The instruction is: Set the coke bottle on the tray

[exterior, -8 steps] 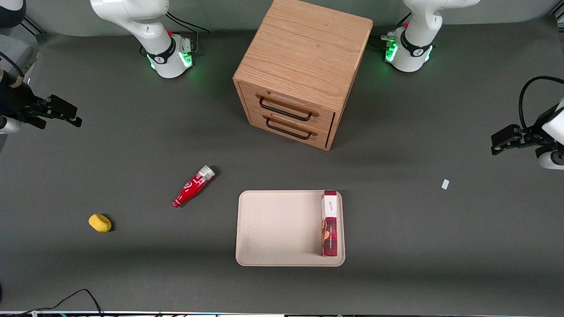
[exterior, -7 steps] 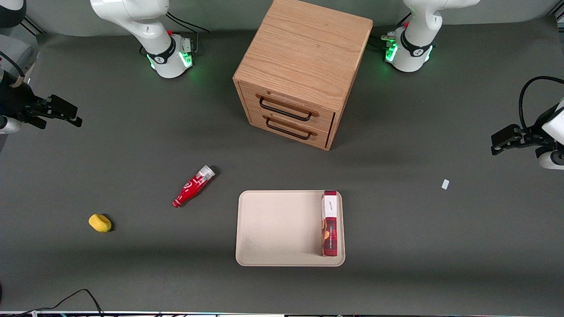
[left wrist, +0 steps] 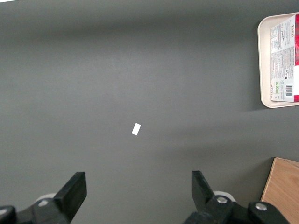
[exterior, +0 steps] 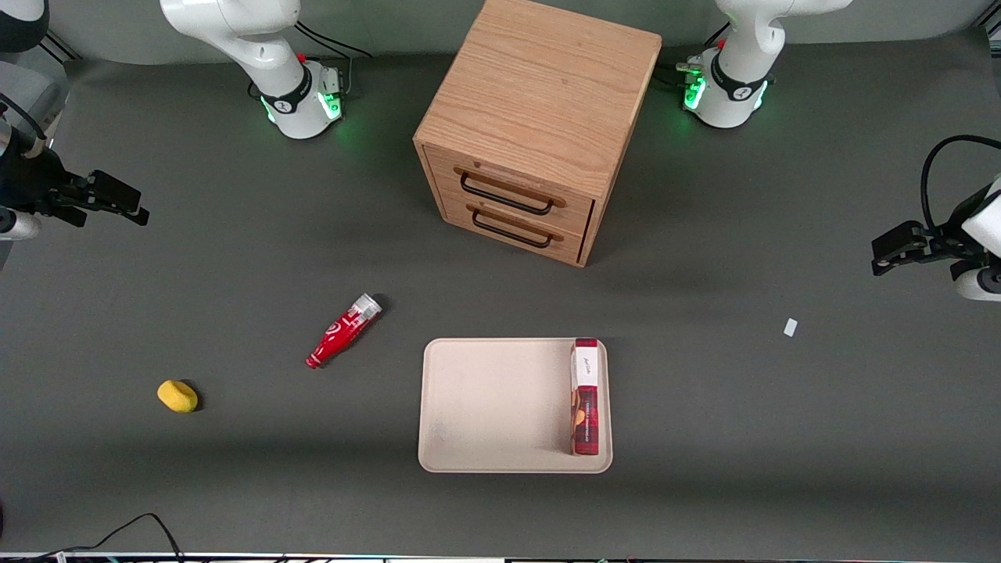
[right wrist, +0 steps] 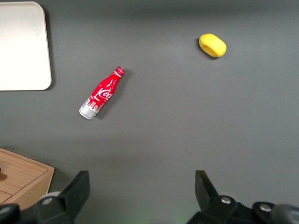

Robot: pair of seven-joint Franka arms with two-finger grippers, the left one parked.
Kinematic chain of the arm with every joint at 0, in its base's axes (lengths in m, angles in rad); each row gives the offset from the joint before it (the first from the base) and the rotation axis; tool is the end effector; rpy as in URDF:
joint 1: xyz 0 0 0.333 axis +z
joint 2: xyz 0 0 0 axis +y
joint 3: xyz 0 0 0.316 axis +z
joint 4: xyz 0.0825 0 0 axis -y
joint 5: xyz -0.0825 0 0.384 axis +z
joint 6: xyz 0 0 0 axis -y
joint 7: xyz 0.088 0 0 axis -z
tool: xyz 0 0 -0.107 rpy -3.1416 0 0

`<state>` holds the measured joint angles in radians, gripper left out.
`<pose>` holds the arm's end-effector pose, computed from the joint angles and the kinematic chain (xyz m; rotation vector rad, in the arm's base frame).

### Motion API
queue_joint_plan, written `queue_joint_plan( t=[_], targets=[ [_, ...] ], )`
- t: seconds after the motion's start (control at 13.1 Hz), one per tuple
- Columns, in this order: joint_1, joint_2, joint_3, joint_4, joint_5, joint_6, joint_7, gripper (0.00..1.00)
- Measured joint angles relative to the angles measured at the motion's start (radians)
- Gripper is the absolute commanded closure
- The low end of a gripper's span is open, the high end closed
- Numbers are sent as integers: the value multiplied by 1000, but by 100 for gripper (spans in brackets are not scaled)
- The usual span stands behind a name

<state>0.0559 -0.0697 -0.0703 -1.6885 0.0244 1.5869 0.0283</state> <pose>0.5324 -0.0063 0.6082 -3.1114 0.0673 0.0502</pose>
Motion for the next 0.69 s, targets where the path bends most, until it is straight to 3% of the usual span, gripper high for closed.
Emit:
queue_joint_plan(
  t=[0.23,0.69],
  targets=[
    [62,55,3,-2,0,37,156,0],
    [122,219,78,-79,0,299,547,0]
  ],
)
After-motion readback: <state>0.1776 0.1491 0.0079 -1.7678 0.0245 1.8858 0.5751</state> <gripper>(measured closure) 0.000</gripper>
